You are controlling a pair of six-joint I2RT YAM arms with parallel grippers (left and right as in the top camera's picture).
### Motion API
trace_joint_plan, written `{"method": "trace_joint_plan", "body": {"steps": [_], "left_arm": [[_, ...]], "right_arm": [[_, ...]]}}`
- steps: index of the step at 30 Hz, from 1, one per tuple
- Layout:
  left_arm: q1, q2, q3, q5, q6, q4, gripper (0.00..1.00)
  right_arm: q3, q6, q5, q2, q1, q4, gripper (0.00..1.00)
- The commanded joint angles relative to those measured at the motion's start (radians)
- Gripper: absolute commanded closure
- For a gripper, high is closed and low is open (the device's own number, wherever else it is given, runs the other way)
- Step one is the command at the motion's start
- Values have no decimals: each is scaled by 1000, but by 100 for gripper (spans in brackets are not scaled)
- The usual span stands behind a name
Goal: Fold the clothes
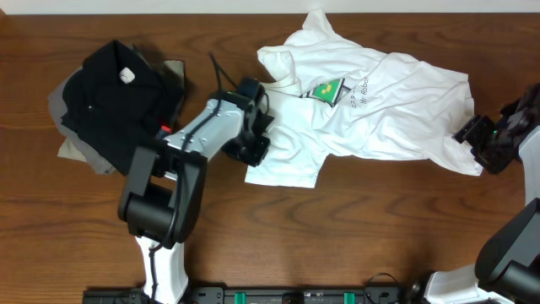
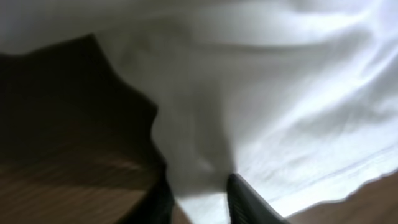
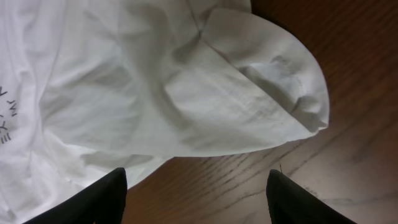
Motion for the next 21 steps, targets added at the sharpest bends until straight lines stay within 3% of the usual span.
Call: {"method": "trace_joint_plan", "body": {"steps": [1, 6, 12, 21], "left_arm": [[-27, 68, -14, -92, 21, -3, 94], [-24, 54, -13, -102, -66, -109, 94], [50, -50, -13, -220, -283, -358, 94], [193, -214, -13, -219, -328, -513, 94]], "right_arm": [[1, -13, -24, -6, -7, 1, 30], [1, -17, -31, -6, -7, -3, 30], [1, -24, -31, -6, -7, -3, 31], [-1, -24, -31, -6, -3, -3, 28]]}}
